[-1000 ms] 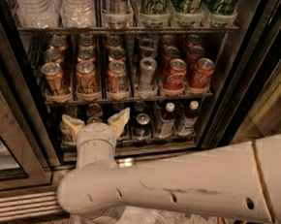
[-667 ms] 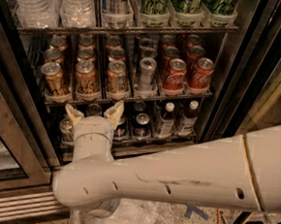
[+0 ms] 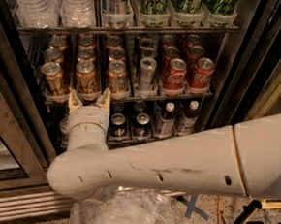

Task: Pick orange can from middle shelf of fridge

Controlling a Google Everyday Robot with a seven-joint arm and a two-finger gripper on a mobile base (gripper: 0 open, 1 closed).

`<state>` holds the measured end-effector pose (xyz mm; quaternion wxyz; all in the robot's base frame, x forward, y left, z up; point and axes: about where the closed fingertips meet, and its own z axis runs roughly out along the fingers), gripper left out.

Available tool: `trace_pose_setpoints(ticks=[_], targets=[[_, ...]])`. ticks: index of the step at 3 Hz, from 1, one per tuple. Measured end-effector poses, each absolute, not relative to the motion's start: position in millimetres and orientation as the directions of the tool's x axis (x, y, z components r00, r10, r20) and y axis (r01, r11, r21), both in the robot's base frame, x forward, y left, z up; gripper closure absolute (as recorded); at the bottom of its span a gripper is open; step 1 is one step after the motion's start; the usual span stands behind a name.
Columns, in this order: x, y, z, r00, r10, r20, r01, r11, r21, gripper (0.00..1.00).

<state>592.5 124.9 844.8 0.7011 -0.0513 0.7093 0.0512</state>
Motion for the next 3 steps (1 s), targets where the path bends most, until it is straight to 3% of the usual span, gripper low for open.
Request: trace_pose_setpoints(ticks=[3], targets=[[601.8, 146.8, 836.4, -0.029, 0.01, -1.0, -0.187, 0.982, 0.016, 0.33]])
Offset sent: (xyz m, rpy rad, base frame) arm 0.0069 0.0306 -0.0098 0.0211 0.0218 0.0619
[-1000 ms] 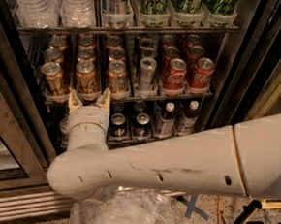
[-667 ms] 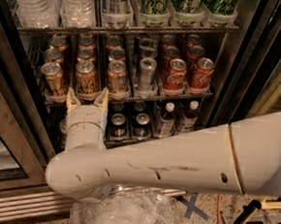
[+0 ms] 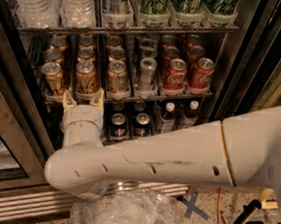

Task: Pick orange can from middle shelf of fridge

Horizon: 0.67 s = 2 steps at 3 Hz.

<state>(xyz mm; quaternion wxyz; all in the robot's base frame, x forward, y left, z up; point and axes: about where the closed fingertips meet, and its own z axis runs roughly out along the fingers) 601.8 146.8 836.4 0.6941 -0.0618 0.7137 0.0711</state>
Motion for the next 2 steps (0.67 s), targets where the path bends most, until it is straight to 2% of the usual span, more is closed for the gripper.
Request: trace_pose_setpoints(ticks=[2], targets=[[636.7, 150.0, 827.2, -0.022, 0.0, -1.0, -0.175, 0.985, 0.004, 0.34]])
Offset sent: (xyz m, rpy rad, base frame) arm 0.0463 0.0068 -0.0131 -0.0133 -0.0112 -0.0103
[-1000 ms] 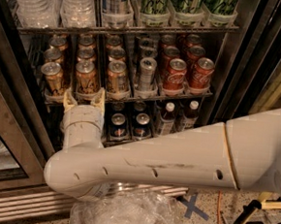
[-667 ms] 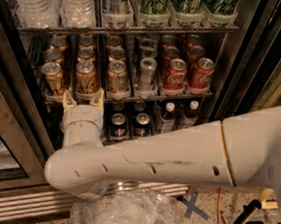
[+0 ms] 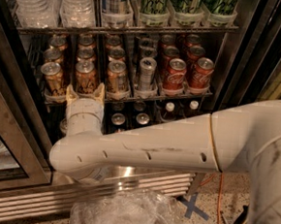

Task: Pick orange can from middle shelf of fridge

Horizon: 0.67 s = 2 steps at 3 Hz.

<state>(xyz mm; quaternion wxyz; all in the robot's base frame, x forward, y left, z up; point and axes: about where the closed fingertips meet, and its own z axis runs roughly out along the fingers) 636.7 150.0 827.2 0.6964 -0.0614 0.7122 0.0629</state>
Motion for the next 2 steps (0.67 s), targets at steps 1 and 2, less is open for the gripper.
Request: trace_pose_setpoints(ticks=[1, 2], targets=[[650.6, 153.8, 831.0, 0.004, 0.005, -1.0, -0.166, 0.986, 0.005, 0.34], [663.9, 153.1, 837.8, 0.038, 0.005, -0.999, -0.145, 0.989, -0.001, 0.34]])
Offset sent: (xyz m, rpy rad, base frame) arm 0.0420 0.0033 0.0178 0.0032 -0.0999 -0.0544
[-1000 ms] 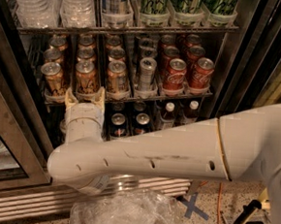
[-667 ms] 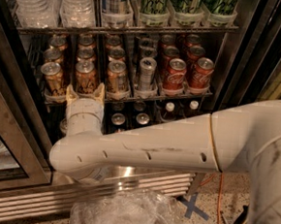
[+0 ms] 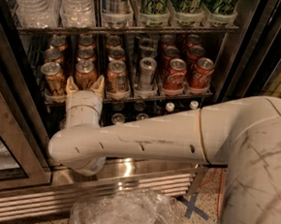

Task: Pick orange can from middle shelf of fridge

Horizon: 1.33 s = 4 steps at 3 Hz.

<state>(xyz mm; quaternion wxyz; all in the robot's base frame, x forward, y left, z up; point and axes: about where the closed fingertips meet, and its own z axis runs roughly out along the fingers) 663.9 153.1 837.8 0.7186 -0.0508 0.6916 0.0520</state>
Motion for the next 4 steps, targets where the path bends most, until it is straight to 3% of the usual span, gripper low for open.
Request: trace_pose_setpoints(ticks=[2, 4], targets=[[688.0, 146.4, 840.0, 0.06, -0.013, -0.998, -0.097, 0.995, -0.019, 0.31], [692.0, 147.9, 833.9, 0.047, -0.014, -0.999, -0.09, 0.996, -0.018, 0.73]])
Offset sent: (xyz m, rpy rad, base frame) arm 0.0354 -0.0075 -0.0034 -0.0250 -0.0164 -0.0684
